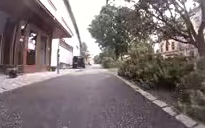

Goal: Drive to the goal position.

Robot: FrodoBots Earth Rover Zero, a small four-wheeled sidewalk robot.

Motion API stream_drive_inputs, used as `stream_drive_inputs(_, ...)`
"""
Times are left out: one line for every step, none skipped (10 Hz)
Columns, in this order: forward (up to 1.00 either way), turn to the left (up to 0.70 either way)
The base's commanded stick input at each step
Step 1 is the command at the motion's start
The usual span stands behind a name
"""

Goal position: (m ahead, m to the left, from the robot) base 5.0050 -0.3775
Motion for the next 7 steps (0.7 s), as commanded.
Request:
stream_drive_inputs(0.7,0.0)
stream_drive_inputs(0.7,0.0)
stream_drive_inputs(0.7,0.0)
stream_drive_inputs(0.7,0.0)
stream_drive_inputs(0.7,0.0)
stream_drive_inputs(0.7,0.0)
stream_drive_inputs(0.7,0.0)
